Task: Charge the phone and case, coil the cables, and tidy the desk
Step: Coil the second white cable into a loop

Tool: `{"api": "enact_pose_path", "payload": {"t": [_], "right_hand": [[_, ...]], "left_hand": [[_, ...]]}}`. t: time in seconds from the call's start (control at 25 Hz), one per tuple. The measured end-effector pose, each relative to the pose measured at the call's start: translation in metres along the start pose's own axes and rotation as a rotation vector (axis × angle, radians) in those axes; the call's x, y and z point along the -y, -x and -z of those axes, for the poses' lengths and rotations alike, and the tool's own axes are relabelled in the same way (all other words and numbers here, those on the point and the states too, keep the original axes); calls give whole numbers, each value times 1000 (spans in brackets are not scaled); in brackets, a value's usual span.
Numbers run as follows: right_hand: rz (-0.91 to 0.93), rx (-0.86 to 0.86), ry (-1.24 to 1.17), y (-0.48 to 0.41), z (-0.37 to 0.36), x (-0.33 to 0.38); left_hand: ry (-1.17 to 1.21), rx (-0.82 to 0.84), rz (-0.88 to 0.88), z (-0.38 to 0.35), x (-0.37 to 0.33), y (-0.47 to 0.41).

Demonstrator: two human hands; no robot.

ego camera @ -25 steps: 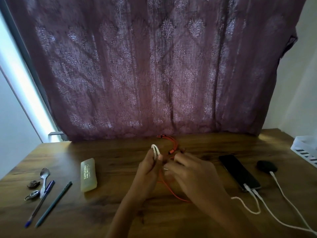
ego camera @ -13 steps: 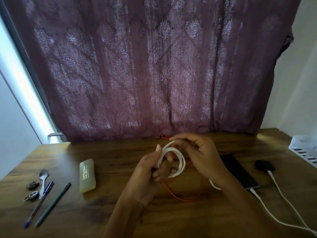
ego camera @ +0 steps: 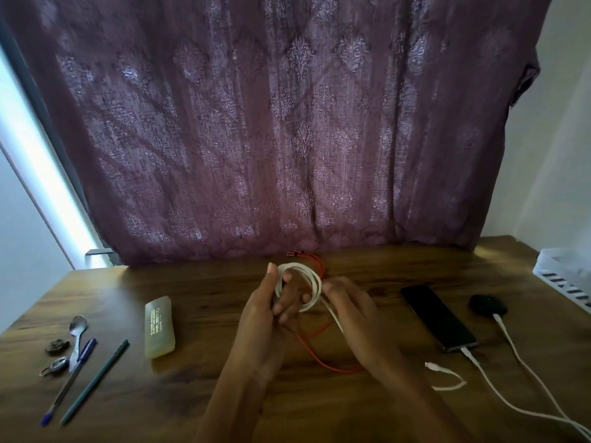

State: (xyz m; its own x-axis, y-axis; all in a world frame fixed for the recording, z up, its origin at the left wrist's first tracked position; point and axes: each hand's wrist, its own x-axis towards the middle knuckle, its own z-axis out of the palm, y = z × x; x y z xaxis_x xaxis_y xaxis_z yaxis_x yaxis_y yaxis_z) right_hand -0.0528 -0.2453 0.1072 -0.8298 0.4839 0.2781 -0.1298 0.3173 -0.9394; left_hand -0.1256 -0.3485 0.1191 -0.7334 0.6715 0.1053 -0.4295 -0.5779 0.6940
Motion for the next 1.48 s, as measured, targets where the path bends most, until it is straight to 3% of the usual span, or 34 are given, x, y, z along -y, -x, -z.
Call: {"api": "enact_pose_path", "payload": {"t": [0.24,0.48,0.6,0.8,0.92,1.08,1.24,1.36,1.48], "right_hand": [[5,-9,-7,0,3,1],[96,-68,189,-6,5,-4],[160,-96,303,-11,7,-8],[261,77,564,-15,13,-6],[294,87,593,-16,12,-4],[226,7,557,-18,7,-9],[140,-47,332,-22,7,-6],[312,-139,318,-22,8,-7],[348,-103,397,-13,4,-14]], "left_hand": [[-86,-30,-2,4,5,5],[-448,-204,-22,7,16,10],[-544,-141,20,8,11,8],[-933,-68,-99,12,-9,-2],[-1104,2,-90,11,-15,-2],[-955,-10,9,8,-7,0],[-571,-44,131,10,1,-2],[-323,-65,171,14,8,-1],[-293,-99,103,14,10,-1]]}}
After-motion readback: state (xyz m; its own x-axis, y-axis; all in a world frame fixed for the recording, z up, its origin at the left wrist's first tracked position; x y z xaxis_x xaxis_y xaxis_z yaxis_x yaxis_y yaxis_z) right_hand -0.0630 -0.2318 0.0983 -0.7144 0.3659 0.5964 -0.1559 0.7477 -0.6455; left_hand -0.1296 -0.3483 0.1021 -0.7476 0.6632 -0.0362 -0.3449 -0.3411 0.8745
